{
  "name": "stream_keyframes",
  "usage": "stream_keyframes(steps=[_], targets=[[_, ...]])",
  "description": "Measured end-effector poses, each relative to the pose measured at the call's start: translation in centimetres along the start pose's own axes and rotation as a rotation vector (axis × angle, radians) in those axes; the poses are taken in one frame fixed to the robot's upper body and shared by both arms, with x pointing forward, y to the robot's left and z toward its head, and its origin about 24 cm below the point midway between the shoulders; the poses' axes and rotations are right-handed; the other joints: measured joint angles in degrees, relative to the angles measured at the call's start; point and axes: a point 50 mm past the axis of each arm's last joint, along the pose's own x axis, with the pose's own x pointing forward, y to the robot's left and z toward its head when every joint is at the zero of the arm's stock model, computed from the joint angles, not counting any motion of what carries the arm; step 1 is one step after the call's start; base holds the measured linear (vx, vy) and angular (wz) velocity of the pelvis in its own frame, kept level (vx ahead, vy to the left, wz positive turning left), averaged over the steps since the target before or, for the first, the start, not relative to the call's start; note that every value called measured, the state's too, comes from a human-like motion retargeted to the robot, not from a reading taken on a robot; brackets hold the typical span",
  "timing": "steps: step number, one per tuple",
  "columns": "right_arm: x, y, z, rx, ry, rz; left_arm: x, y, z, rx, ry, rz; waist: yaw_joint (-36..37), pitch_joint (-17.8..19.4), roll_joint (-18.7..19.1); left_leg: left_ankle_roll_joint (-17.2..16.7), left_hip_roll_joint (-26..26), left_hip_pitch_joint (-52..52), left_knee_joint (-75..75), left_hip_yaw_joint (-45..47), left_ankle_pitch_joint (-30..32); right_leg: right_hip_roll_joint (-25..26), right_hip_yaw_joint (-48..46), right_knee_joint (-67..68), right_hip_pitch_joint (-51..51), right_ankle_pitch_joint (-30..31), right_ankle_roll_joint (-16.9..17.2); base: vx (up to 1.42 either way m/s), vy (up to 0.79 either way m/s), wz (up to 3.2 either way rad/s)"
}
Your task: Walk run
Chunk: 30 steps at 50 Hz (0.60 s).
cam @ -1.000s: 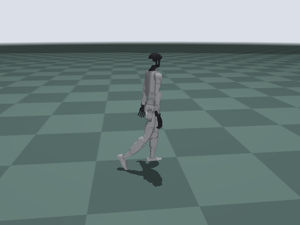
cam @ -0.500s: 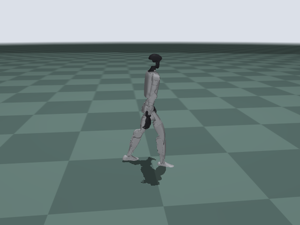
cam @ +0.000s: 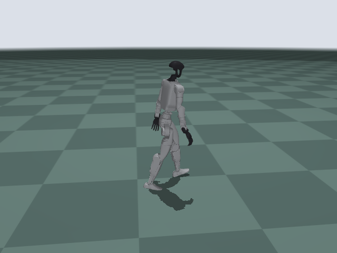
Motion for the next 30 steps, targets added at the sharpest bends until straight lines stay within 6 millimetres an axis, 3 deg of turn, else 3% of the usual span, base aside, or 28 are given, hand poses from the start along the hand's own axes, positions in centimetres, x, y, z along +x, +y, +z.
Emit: stream_keyframes(steps=[3, 6, 8, 10, 13, 15, 18, 21, 25, 30], targets=[[0.0, 0.0, 0.8, 0.034, -0.034, -0.006, -0.2, -0.2, -1.2, 0.030, 0.060, -0.031, 1.3, -0.4, -0.5, -1.0, -0.7, -1.4, -3.5, -4.6, 2.6, 0.1, 1.5, 0.8, 2.4, -1.8, 2.2, 0.76, 0.09, -0.61], [-0.6, 1.5, 0.3, 0.037, -0.031, 0.034, -0.4, -0.6, -2.8, 0.042, 0.139, -0.069, 0.9, -1.8, -0.7, 1.2, -1.2, -0.6, 0.9, -5.0, 6.5, 0.3, 1.9, 2.0, 5.7, -2.7, 5.3, 0.93, 0.13, -0.35], [-1.2, 2.7, -0.6, 0.028, -0.007, 0.076, -0.5, -0.5, -3.3, 0.037, 0.183, -0.087, 1.6, -2.5, -1.5, 2.4, 0.3, -1.5, 6.0, -3.6, 6.1, -0.5, 3.4, 4.3, 6.4, -0.6, 8.0, 1.07, 0.19, -0.52], [-2.0, 4.1, -1.8, 0.008, 0.035, 0.118, -0.5, -0.5, -3.1, 0.017, 0.189, -0.086, 2.5, -3.0, -2.4, 3.8, 1.2, -0.5, 9.0, -2.6, 2.9, -1.9, 6.0, 8.9, 5.4, 5.2, 9.9, 0.80, 0.10, -0.76], [-3.3, 5.9, -4.1, -0.054, 0.111, 0.182, -0.3, -0.9, -2.4, -0.040, 0.158, -0.085, 2.2, -4.3, -0.4, 4.4, 3.7, 6.0, 5.9, -1.5, 0.1, -1.7, 9.5, 20.8, 1.2, 18.4, 8.3, 0.84, 0.16, -0.73], [-3.9, 6.6, -5.1, -0.103, 0.140, 0.204, -0.2, -0.8, -1.8, -0.079, 0.120, -0.081, 0.5, -4.9, 1.6, 4.3, 5.7, 10.0, 3.7, -1.1, -1.3, -1.4, 9.8, 32.0, -3.7, 22.3, 5.8, 0.78, 0.16, -0.75], [-4.5, 7.2, -6.0, -0.128, 0.154, 0.214, -0.2, 0.7, -0.6, -0.079, 0.057, -0.037, -2.0, -5.1, 2.7, 4.2, 6.5, 15.2, 0.5, 1.2, -2.7, -3.2, 9.7, 44.9, -12.3, 17.9, 6.1, 0.60, 0.09, -0.64], [-5.1, 7.9, -6.5, -0.094, 0.187, 0.238, -0.4, 3.5, 1.0, -0.019, -0.005, 0.051, -5.5, -4.4, 2.8, 4.4, 5.1, 19.5, -3.0, 1.3, -3.6, -5.2, 5.7, 50.0, -20.1, 15.0, 4.8, 0.54, 0.04, 0.10], [-6.3, 9.3, -7.5, -0.031, 0.250, 0.298, -1.0, 7.0, 3.6, 0.071, -0.082, 0.150, -9.3, -3.7, 1.5, 4.0, 1.9, 24.7, -6.6, 1.4, -5.2, -7.7, 0.9, 43.2, -28.4, 11.5, 3.0, 0.63, 0.02, 0.26], [-8.0, 10.8, -8.9, -0.023, 0.319, 0.385, -2.1, 9.9, 7.0, 0.135, -0.202, 0.214, -11.5, -1.9, -1.1, 3.5, -3.0, 32.3, -9.6, 1.7, -8.4, -6.5, 0.2, 18.3, -33.7, 9.9, -1.4, 0.63, -0.02, 0.18]])
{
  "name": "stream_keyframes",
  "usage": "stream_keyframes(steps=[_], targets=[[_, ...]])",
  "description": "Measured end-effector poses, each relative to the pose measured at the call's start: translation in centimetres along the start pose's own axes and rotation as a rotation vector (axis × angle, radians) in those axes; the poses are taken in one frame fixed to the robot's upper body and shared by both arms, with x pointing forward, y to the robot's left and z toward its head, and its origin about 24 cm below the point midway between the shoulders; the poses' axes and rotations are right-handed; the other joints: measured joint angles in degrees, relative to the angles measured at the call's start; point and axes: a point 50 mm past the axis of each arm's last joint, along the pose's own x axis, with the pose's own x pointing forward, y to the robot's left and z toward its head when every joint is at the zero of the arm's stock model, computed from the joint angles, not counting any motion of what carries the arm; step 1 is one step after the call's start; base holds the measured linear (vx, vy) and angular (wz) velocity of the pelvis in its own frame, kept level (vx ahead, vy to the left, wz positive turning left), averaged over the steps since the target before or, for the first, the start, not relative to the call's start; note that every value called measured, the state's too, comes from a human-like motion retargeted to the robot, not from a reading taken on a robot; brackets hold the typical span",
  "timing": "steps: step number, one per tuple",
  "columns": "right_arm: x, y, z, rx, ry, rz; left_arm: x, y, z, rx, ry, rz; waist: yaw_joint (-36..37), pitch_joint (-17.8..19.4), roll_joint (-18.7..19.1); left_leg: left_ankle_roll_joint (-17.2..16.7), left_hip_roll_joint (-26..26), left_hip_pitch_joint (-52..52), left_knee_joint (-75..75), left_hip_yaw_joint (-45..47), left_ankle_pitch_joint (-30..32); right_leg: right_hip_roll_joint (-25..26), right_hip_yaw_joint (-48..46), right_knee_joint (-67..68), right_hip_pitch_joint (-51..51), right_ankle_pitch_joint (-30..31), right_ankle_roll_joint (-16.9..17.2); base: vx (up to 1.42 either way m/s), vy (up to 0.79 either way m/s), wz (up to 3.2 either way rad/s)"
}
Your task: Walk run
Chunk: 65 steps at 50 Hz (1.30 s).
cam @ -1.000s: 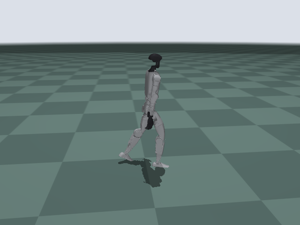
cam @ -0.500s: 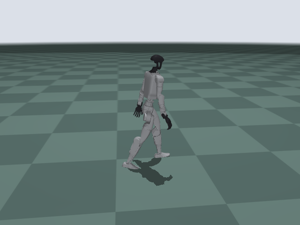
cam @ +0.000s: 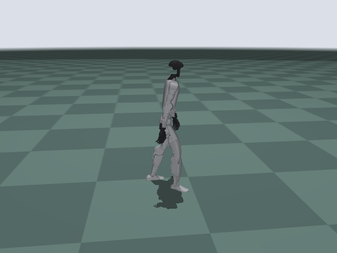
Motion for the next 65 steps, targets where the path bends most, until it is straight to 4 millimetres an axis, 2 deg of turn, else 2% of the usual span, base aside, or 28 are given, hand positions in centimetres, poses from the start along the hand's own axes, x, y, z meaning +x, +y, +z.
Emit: stream_keyframes(steps=[4, 7, 8, 10, 12, 15, 17, 20, 23, 25, 29, 33, 35, 38, 40, 42, 45, 48, 49, 53, 56, 58, 61, 65], targets=[[-0.3, 0.8, -1.1, 0.021, 0.052, 0.042, 0.1, 0.3, 1.7, 0.002, -0.093, 0.024, -0.7, -0.5, 0.9, -1.9, 0.0, 4.4, -0.7, -0.4, -2.3, 3.2, 3.6, -10.0, -3.4, -1.1, -0.8, 0.70, -0.08, 0.17], [-0.3, 0.4, -2.1, 0.098, 0.142, 0.079, 0.1, -1.0, 1.7, -0.006, -0.119, -0.002, -1.0, -1.4, 1.4, -3.6, -0.4, 6.4, 0.7, -0.5, -2.3, 3.4, 4.4, -6.1, -4.0, 2.0, -5.2, 0.86, -0.10, 0.12], [-0.3, 0.2, -2.3, 0.129, 0.165, 0.083, 0.1, -1.6, 1.3, -0.008, -0.107, -0.023, -1.8, -1.8, 1.5, -4.0, -0.9, 7.1, 1.6, -1.2, -1.1, 2.7, 3.0, -4.8, -3.6, 4.0, -5.6, 0.90, -0.12, 0.37], [-0.1, -0.3, -2.3, 0.188, 0.177, 0.071, 0.0, -2.9, -0.1, -0.002, -0.057, -0.068, -2.4, -1.9, 1.9, -5.1, -1.3, 7.9, 4.4, -2.1, 4.0, 1.3, 3.4, 0.2, -3.4, 3.5, -6.3, 0.73, -0.05, 0.48], [0.1, -0.8, -1.9, 0.211, 0.166, 0.036, -0.1, -5.1, -1.6, 0.008, 0.011, -0.113, -3.4, -2.1, 2.4, -5.9, -0.7, 6.8, 10.1, -4.0, 13.0, 0.3, 6.6, 2.1, -1.4, 1.3, -5.3, 0.88, -0.08, 0.64], [0.3, -1.6, -1.3, 0.154, 0.112, -0.025, -0.8, -8.1, -4.2, 0.006, 0.123, -0.196, -1.3, -2.8, -0.7, -3.4, -1.4, 3.6, 22.1, 1.4, 26.3, -2.4, 4.0, -3.1, 6.6, -0.9, -4.9, 0.75, -0.11, 0.00], [0.6, -2.7, -0.4, 0.108, 0.056, -0.060, -1.2, -9.2, -5.3, 0.005, 0.184, -0.242, -0.1, -2.7, -2.7, -2.8, -0.5, -1.4, 33.2, 3.6, 25.0, -4.4, 4.1, -4.4, 9.5, -2.1, -4.0, 0.81, -0.13, 0.27], [1.0, -4.9, 1.6, 0.036, -0.012, -0.124, -1.7, -10.6, -6.3, -0.034, 0.236, -0.278, 1.3, -1.7, -4.1, -1.9, 4.1, -8.9, 45.2, 8.0, 18.4, -5.2, 2.8, -6.6, 14.0, -3.9, -3.1, 0.66, -0.09, 0.20], [1.2, -7.5, 4.0, -0.016, -0.080, -0.199, -2.1, -12.0, -6.8, -0.107, 0.261, -0.292, 3.4, -1.3, -2.9, -4.7, 4.8, -16.4, 45.2, 7.1, 15.3, -2.0, 1.6, -10.5, 18.3, -4.5, -2.9, 0.59, -0.07, -0.14], [1.1, -9.0, 5.7, -0.035, -0.129, -0.241, -2.4, -13.1, -7.1, -0.148, 0.278, -0.304, 4.9, -1.4, -1.9, -5.1, 5.7, -20.5, 41.3, 8.4, 13.3, 0.0, 1.4, -12.4, 20.8, -5.2, -2.4, 0.58, -0.05, -0.30], [0.5, -11.4, 9.4, -0.019, -0.253, -0.320, -2.9, -14.6, -7.5, -0.187, 0.308, -0.342, 7.2, -0.4, 0.8, -3.2, 6.2, -25.8, 25.4, 9.4, 10.6, 5.0, 0.4, -15.8, 26.9, -6.9, -1.5, 0.57, -0.01, -0.25], [-0.3, -12.7, 12.1, 0.035, -0.367, -0.387, -3.2, -15.4, -7.6, -0.150, 0.330, -0.404, 9.7, 0.5, 1.5, -0.8, 2.3, -30.3, 9.0, 1.6, 12.9, 7.3, 0.7, -17.7, 32.4, -8.8, 0.1, 0.61, 0.02, -0.33], [-0.6, -12.7, 13.0, 0.049, -0.411, -0.399, -3.3, -15.5, -7.8, -0.120, 0.338, -0.433, 10.6, 0.6, 0.6, -1.2, 0.8, -32.1, 4.4, -1.6, 12.0, 6.8, 1.2, -17.5, 34.1, -10.1, 1.2, 0.83, 0.08, -0.32], [-0.7, -11.9, 13.2, 0.038, -0.435, -0.374, -3.4, -14.9, -8.3, -0.088, 0.356, -0.443, 10.3, -0.1, 0.7, 0.6, -0.1, -32.7, 6.6, -3.8, 15.6, 7.6, 0.9, -16.5, 37.0, -11.6, 3.4, 0.76, 0.10, -0.08], [-0.4, -10.9, 12.3, 0.014, -0.415, -0.340, -3.3, -14.6, -8.4, -0.079, 0.370, -0.433, 10.8, -1.0, 0.9, 1.5, 0.6, -32.3, 9.6, -2.8, 18.0, 8.1, 1.3, -15.4, 38.6, -11.2, 5.6, 0.66, 0.10, -0.28], [0.1, -9.7, 10.7, -0.021, -0.363, -0.298, -3.2, -14.4, -8.3, -0.089, 0.370, -0.415, 12.7, -1.5, 0.1, 1.3, 2.4, -31.5, 13.0, -1.8, 16.6, 6.8, 3.7, -12.9, 39.3, -8.1, 8.5, 0.85, 0.19, -0.75], [0.6, -7.2, 8.0, -0.065, -0.251, -0.235, -2.8, -13.7, -7.6, -0.135, 0.346, -0.384, 13.6, -2.1, -0.3, 1.7, 2.8, -28.8, 15.5, -3.0, 11.7, 5.4, 7.0, -5.4, 38.1, 1.8, 10.6, 0.85, 0.18, -0.56], [0.8, -5.4, 5.2, -0.079, -0.146, -0.177, -2.2, -12.7, -6.8, -0.174, 0.293, -0.361, 12.8, -3.2, 2.3, 2.2, 5.6, -22.2, 12.0, -1.2, 9.3, 6.0, 8.4, 8.2, 33.4, 13.6, 9.5, 0.75, 0.17, -0.43], [0.8, -5.1, 4.6, -0.079, -0.124, -0.169, -2.0, -12.1, -6.5, -0.183, 0.271, -0.346, 12.4, -3.3, 3.0, 2.1, 6.3, -20.5, 11.1, -0.9, 8.7, 5.7, 8.4, 13.6, 31.1, 14.3, 8.9, 0.69, 0.16, -0.66], [0.7, -4.2, 3.4, -0.034, -0.098, -0.184, -1.2, -8.3, -5.5, -0.153, 0.198, -0.227, 9.9, -2.5, 3.6, 2.2, 6.1, -14.2, 7.1, 0.6, 7.0, 2.8, 9.1, 30.2, 19.9, 8.8, 8.0, 0.61, 0.10, -0.34], [0.6, -3.3, 2.5, 0.021, -0.068, -0.185, -0.7, -5.1, -4.4, -0.076, 0.153, -0.118, 7.1, -1.7, 3.1, 2.4, 4.2, -10.4, 3.8, -0.6, 6.5, 1.0, 6.9, 32.5, 11.9, 5.1, 6.6, 0.43, 0.03, 0.44], [0.5, -2.8, 1.7, 0.043, -0.036, -0.176, -0.5, -3.3, -3.5, -0.039, 0.121, -0.068, 5.1, -1.5, 2.7, 2.2, 2.9, -8.4, 2.4, -1.6, 5.8, 0.0, 5.0, 28.4, 7.9, 2.8, 5.3, 0.58, 0.03, 0.53], [0.4, -1.9, 0.8, 0.059, 0.006, -0.132, -0.3, -1.3, -2.2, -0.024, 0.067, -0.024, 2.5, -0.7, 1.9, 1.8, 1.1, -4.7, 0.8, -2.4, 4.1, -0.3, 2.0, 14.7, 4.5, 1.3, 2.1, 0.53, -0.01, 0.36], [0.2, -0.8, 0.3, 0.082, 0.035, -0.044, -0.2, 0.7, -0.5, -0.043, -0.010, 0.020, 0.0, 0.9, 0.1, 0.8, -1.7, 1.2, -1.2, -3.6, 1.4, 3.0, 4.1, -6.0, 1.1, 0.6, -1.5, 0.65, -0.06, 0.35]])
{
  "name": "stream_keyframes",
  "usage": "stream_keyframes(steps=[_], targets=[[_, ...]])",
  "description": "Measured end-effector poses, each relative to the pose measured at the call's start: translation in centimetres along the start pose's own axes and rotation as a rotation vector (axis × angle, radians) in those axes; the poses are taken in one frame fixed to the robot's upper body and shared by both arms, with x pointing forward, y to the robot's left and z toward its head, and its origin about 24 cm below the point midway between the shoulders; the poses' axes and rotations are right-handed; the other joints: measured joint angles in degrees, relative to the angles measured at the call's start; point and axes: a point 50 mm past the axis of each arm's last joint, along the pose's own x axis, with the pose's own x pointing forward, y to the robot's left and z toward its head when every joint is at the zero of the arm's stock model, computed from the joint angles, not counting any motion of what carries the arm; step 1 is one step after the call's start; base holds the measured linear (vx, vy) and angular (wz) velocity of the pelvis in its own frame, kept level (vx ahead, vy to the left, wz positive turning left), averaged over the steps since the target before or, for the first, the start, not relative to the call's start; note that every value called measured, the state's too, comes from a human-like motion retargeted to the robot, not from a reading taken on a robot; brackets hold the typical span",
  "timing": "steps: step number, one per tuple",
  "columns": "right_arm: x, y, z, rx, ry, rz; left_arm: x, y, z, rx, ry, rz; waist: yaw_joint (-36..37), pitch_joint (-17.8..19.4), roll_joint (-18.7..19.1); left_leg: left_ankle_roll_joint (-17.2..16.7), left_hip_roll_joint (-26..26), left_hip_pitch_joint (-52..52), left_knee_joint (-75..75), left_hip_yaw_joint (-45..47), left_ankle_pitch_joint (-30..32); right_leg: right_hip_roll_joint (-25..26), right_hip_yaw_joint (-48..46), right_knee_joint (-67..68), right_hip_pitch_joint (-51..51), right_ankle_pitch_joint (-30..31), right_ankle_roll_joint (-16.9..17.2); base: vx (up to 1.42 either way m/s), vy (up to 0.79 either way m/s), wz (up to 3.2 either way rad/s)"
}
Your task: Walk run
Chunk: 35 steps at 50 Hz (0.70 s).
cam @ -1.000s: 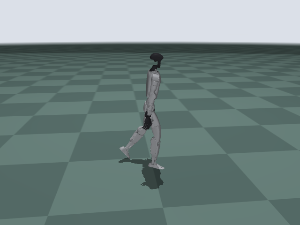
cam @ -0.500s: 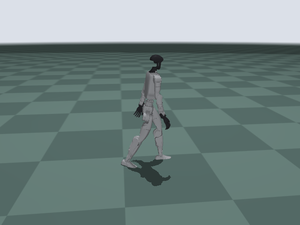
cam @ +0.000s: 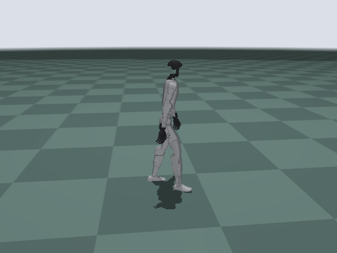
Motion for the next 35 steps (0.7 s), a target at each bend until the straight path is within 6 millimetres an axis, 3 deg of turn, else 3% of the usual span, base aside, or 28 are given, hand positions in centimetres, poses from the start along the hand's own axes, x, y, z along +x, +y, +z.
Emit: stream_keyframes(steps=[3, 5, 7, 9, 11, 13, 15, 17, 20, 22, 25, 31, 35], targets=[[-0.1, 0.3, -0.3, 0.010, 0.015, 0.033, 0.1, 0.0, 0.8, -0.014, -0.040, 0.006, 0.6, 0.0, 0.0, -0.7, -0.4, 3.4, -0.3, 0.3, -2.7, 2.1, 3.6, -6.0, -3.2, -0.9, 1.0, 0.64, -0.04, -0.02], [0.0, 0.0, -0.2, 0.013, 0.015, 0.035, 0.2, -0.8, 1.1, -0.030, -0.052, 0.000, 1.0, 0.6, 0.0, -1.1, -1.1, 5.5, 0.4, 0.6, -4.5, 1.6, 3.1, -3.3, -4.0, -0.3, -0.4, 0.60, 0.01, -0.10], [0.2, -0.7, 0.0, 0.003, 0.010, 0.020, 0.3, -2.5, 0.5, -0.054, -0.035, -0.036, 0.3, 0.0, 0.4, -1.6, -1.8, 6.8, 1.4, 1.0, -5.5, 1.9, 5.2, 1.0, -4.6, 2.0, -4.0, 0.82, 0.01, 0.01], [0.3, -1.0, 0.0, -0.009, 0.002, 0.006, 0.1, -4.6, -1.2, -0.065, 0.022, -0.107, -1.7, -1.1, 1.1, -2.5, -2.1, 8.2, 3.4, 0.6, -4.6, 1.4, 4.6, 2.7, -3.3, 5.7, -4.1, 0.98, -0.04, 0.28], [0.4, -1.1, 0.2, 0.001, -0.006, -0.001, -0.3, -6.8, -2.9, -0.044, 0.095, -0.191, -3.0, -1.7, 2.8, -4.2, -1.2, 8.7, 7.2, -0.5, 0.1, 1.2, 4.6, 5.8, -2.0, 4.9, -4.7, 0.99, -0.06, 0.42], [0.4, -1.2, 0.4, 0.032, -0.003, -0.003, -0.8, -9.1, -4.1, 0.004, 0.165, -0.276, -3.1, -1.7, 3.0, -5.8, -1.2, 7.8, 13.6, -0.9, 9.2, 1.1, 7.4, 6.7, 0.6, 2.3, -4.4, 0.98, 0.00, 0.27], [0.4, -1.2, 0.5, 0.060, -0.003, -0.005, -1.5, -11.1, -5.4, 0.054, 0.229, -0.344, -1.3, -1.9, 0.8, -4.9, -1.3, 5.3, 22.9, 4.1, 19.1, -1.6, 6.0, 4.1, 5.5, 0.3, -4.1, 0.82, 0.02, -0.26], [0.5, -1.5, 0.9, 0.081, -0.019, -0.010, -2.0, -11.9, -6.5, 0.108, 0.268, -0.393, 0.2, -1.7, -1.4, -4.0, -1.0, 0.2, 34.4, 6.9, 22.6, -3.4, 6.2, 1.8, 9.2, -1.2, -3.5, 0.63, -0.02, 0.10], [0.7, -2.8, 2.1, 0.057, -0.052, -0.039, -2.3, -12.0, -7.3, 0.151, 0.293, -0.412, 1.1, -1.1, -3.3, -1.7, 4.9, -7.4, 47.1, 12.7, 16.2, -5.2, 4.5, 0.4, 13.2, -3.5, -2.6, 0.66, -0.04, 0.47], [0.9, -4.0, 3.1, 0.007, -0.080, -0.079, -2.5, -12.2, -7.6, 0.133, 0.298, -0.381, 2.5, -0.8, -2.8, -2.6, 7.0, -13.2, 49.3, 12.7, 14.1, -3.6, 3.6, -2.7, 16.4, -3.8, -2.5, 0.53, -0.02, 0.00], [1.0, -5.8, 4.9, -0.055, -0.143, -0.150, -2.7, -12.8, -7.9, 0.063, 0.308, -0.337, 4.8, -1.1, -1.5, -4.9, 8.7, -21.1, 44.7, 12.8, 10.8, -0.2, 3.0, -6.7, 20.1, -4.6, -2.2, 0.64, -0.04, -0.18], [0.7, -9.0, 8.7, -0.070, -0.296, -0.276, -2.7, -14.1, -7.2, -0.083, 0.318, -0.354, 9.4, 0.1, 1.6, -2.7, 6.7, -30.5, 18.8, 8.5, 9.5, 5.6, 2.3, -11.5, 28.4, -7.9, -0.4, 0.55, 0.02, -0.19], [0.2, -9.6, 10.4, -0.059, -0.361, -0.302, -2.6, -14.4, -6.9, -0.076, 0.310, -0.400, 10.5, 0.2, 1.1, -2.7, 3.9, -34.8, 6.9, 0.8, 9.8, 6.1, 2.4, -11.8, 32.5, -10.8, 0.9, 0.65, 0.08, -0.17]])
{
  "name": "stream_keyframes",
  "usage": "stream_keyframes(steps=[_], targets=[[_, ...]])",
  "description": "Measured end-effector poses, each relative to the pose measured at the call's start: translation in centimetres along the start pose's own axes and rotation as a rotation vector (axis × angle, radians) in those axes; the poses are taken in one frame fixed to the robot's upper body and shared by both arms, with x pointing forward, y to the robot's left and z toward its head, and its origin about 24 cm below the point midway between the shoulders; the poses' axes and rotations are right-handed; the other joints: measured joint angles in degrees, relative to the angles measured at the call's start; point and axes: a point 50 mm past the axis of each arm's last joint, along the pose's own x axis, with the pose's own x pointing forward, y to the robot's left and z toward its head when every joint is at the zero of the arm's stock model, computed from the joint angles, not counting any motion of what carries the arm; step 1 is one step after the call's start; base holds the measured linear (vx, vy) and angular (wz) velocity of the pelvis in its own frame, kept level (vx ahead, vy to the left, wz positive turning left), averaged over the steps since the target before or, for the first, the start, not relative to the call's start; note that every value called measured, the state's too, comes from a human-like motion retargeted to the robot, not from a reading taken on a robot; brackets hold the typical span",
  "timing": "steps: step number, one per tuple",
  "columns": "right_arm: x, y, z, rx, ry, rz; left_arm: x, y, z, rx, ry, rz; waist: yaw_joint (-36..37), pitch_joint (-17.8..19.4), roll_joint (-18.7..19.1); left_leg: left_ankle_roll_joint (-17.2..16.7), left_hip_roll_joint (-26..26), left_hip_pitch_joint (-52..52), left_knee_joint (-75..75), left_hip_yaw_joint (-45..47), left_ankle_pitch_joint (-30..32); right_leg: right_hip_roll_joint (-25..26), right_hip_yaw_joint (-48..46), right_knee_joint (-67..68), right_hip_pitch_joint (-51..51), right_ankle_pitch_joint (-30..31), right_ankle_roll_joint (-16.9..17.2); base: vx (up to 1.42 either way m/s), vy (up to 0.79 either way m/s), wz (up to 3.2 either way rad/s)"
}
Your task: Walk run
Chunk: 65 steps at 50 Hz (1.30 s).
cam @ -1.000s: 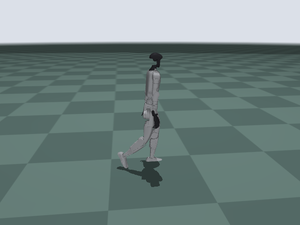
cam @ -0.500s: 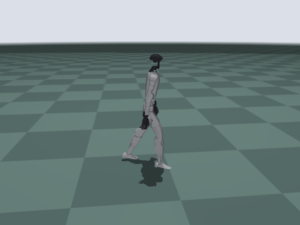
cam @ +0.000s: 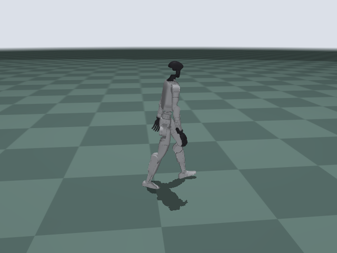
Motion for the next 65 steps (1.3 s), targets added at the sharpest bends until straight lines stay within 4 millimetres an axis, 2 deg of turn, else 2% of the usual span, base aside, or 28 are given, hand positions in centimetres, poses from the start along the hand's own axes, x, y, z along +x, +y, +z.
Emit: stream_keyframes(steps=[3, 5, 7, 10, 13, 15, 18, 22, 25, 29, 33, 35, 37, 39, 40, 43, 45, 47, 51, 54, 57, 60, 65], targets=[[-0.3, 0.9, 0.3, -0.004, -0.016, 0.031, -0.2, 0.8, -0.3, 0.071, 0.029, -0.005, 0.0, -0.8, -0.3, 1.9, 0.0, -0.6, 2.9, -0.9, 2.5, 0.4, -0.4, 1.2, 2.5, -2.1, 1.6, 0.91, 0.19, -0.08], [-0.7, 1.8, -0.4, -0.016, -0.005, 0.064, -0.3, 1.5, -0.5, 0.125, 0.056, 0.012, 1.0, -1.5, -0.5, 3.6, 0.1, -0.1, 5.5, 0.2, 5.7, 0.8, -0.3, 2.3, 4.2, -2.4, 3.3, 0.79, 0.16, -0.14], [-1.3, 2.7, -1.8, -0.051, 0.000, 0.099, -0.5, 2.1, -0.4, 0.154, 0.070, 0.040, 2.4, -2.0, -2.0, 3.9, 1.1, 0.9, 8.2, 0.7, 3.5, -0.3, 0.6, 4.3, 5.1, 0.1, 5.8, 0.74, 0.12, -0.39], [-2.5, 3.9, -4.4, -0.149, -0.001, 0.114, -0.6, 3.0, 0.1, 0.137, 0.065, 0.073, 4.1, -2.3, -3.1, 4.7, 1.2, 3.3, 10.7, 1.0, -1.2, -1.9, 2.7, 11.0, 4.3, 9.9, 8.4, 0.95, 0.20, -0.32], [-3.5, 4.3, -7.2, -0.286, -0.002, 0.126, -0.7, 3.2, 0.6, 0.073, 0.028, 0.074, 4.4, -4.0, -0.7, 4.8, 3.1, 9.6, 6.7, 1.2, -3.5, -1.2, 3.6, 22.9, 0.2, 23.6, 9.0, 0.72, 0.16, -0.37], [-4.0, 4.4, -8.5, -0.365, -0.006, 0.146, -0.7, 3.3, 0.8, 0.018, -0.007, 0.077, 3.3, -4.9, 1.3, 4.4, 4.8, 13.3, 4.7, 1.7, -4.9, -1.9, 2.3, 33.2, -4.1, 27.3, 7.6, 0.83, 0.22, -0.68], [-4.3, 4.6, -9.4, -0.378, 0.030, 0.160, -1.2, 4.9, 1.2, -0.025, -0.053, 0.123, 0.8, -4.9, 2.3, 3.7, 4.9, 18.5, 1.1, 3.6, -6.2, -5.2, 2.1, 46.6, -13.1, 20.6, 6.6, 0.65, 0.16, -0.53], [-5.2, 6.3, -9.9, -0.216, 0.166, 0.222, -2.4, 8.3, 2.6, 0.026, -0.094, 0.247, -3.4, -3.6, 1.8, 2.7, 2.0, 24.1, -3.6, 2.7, -6.9, -6.8, 1.7, 50.2, -24.7, 15.5, 6.0, 0.50, 0.07, 0.30], [-6.3, 7.9, -10.2, -0.096, 0.245, 0.305, -3.3, 10.4, 3.9, 0.078, -0.128, 0.309, -6.2, -2.9, 1.3, 1.9, 0.0, 27.7, -5.5, 1.8, -8.3, -7.6, -1.1, 41.4, -29.9, 11.9, 3.4, 0.62, 0.08, 0.43], [-7.4, 9.6, -10.2, -0.035, 0.272, 0.401, -4.6, 12.6, 6.1, 0.124, -0.196, 0.359, -8.7, -1.0, -0.5, 1.1, -3.4, 33.3, -7.3, 0.6, -10.7, -5.8, -3.5, 20.5, -33.1, 10.7, -0.2, 0.67, 0.03, 0.42], [-8.1, 10.5, -10.3, -0.076, 0.257, 0.450, -5.5, 13.5, 8.1, 0.147, -0.281, 0.393, -9.9, -0.3, -1.2, -0.2, -4.9, 37.8, -7.5, -0.7, -13.5, -1.2, 0.6, 6.4, -36.5, 11.0, -0.5, 0.58, 0.02, 0.35], [-8.2, 10.5, -10.4, -0.108, 0.250, 0.465, -5.5, 13.3, 8.6, 0.144, -0.311, 0.398, -9.9, -0.1, -1.1, -1.1, -5.5, 39.6, -6.9, -0.8, -14.6, 0.1, 1.6, 6.0, -37.2, 10.3, -0.8, 0.75, 0.03, 0.08], [-8.0, 10.3, -10.4, -0.126, 0.253, 0.469, -5.0, 12.4, 8.5, 0.138, -0.318, 0.379, -10.4, -0.7, -0.3, -2.2, -5.6, 40.7, -5.8, -1.1, -14.8, 0.7, 3.0, 9.6, -37.6, 12.9, -6.2, 0.87, 0.04, 0.23], [-8.0, 10.2, -10.7, -0.124, 0.265, 0.467, -4.1, 11.1, 7.6, 0.144, -0.288, 0.333, -12.5, -1.5, 0.8, -3.5, -5.7, 41.9, -3.8, -3.0, -12.6, -0.9, -0.2, 12.0, -36.4, 15.8, -6.8, 0.98, 0.01, 0.83], [-8.1, 10.2, -10.8, -0.118, 0.271, 0.465, -3.7, 10.4, 6.9, 0.148, -0.263, 0.306, -13.9, -1.7, 1.5, -4.2, -5.6, 42.5, -2.6, -4.4, -10.5, -1.6, -0.9, 12.9, -35.4, 17.3, -6.4, 0.92, 0.00, 0.97], [-7.9, 9.9, -10.9, -0.060, 0.318, 0.450, -2.1, 7.5, 4.9, 0.166, -0.168, 0.238, -14.1, -2.7, 2.1, -6.0, -4.3, 42.2, 4.4, -1.3, 1.8, -3.8, 1.3, 17.0, -32.8, 14.0, -6.3, 1.04, -0.03, 0.77], [-7.7, 9.7, -10.9, -0.023, 0.343, 0.425, -1.3, 5.3, 3.5, 0.158, -0.113, 0.188, -12.2, -3.2, 0.3, -6.7, -5.0, 39.9, 12.3, 2.3, 11.4, -5.8, -0.5, 14.4, -27.6, 11.9, -6.4, 0.85, -0.02, 0.22], [-7.1, 9.1, -10.4, 0.019, 0.340, 0.387, -0.8, 3.9, 2.2, 0.159, -0.065, 0.124, -11.1, -3.0, -1.4, -6.9, -4.8, 35.2, 24.8, 4.8, 14.9, -8.3, -0.7, 12.3, -23.5, 10.8, -5.1, 0.73, -0.04, 0.41], [-4.8, 6.7, -8.6, 0.021, 0.289, 0.298, -0.5, 2.3, 0.4, 0.122, 0.014, 0.051, -9.3, -1.8, -3.2, -2.8, 2.5, 24.3, 44.2, 10.5, 6.8, -9.6, -2.7, 8.8, -16.7, 8.4, -3.7, 0.83, -0.07, 0.38], [-3.0, 4.5, -6.7, -0.013, 0.237, 0.213, -0.3, 1.2, -0.7, 0.044, 0.041, 0.055, -6.7, -1.6, -3.3, -3.1, 4.0, 16.8, 44.7, 11.0, 3.5, -7.4, -2.5, 5.5, -13.0, 7.7, -3.5, 0.59, -0.03, -0.31], [-1.3, 2.3, -4.3, -0.032, 0.158, 0.143, -0.2, 0.2, -1.6, -0.027, 0.046, 0.056, -3.6, -1.8, -2.4, -3.1, 4.4, 10.0, 37.5, 11.3, 0.5, -4.6, -1.8, 3.4, -10.0, 6.5, -2.9, 0.52, -0.03, -0.51], [0.0, 0.2, -1.4, -0.046, 0.053, 0.085, 0.0, -0.8, -1.9, -0.084, 0.050, 0.039, -1.4, -0.9, -0.9, -1.8, 3.7, 6.2, 23.4, 10.4, 0.0, -1.5, -1.0, 2.1, -6.4, 4.9, -2.5, 0.50, -0.01, -0.57], [0.9, -2.0, 2.4, -0.040, -0.086, -0.009, 0.1, -2.2, -2.3, -0.063, 0.090, -0.046, 1.3, 0.0, -0.6, 0.5, 0.7, 1.6, 2.5, 4.8, 0.8, 0.3, 1.3, 0.9, -0.4, 1.9, -0.4, 0.67, 0.07, -0.56]])
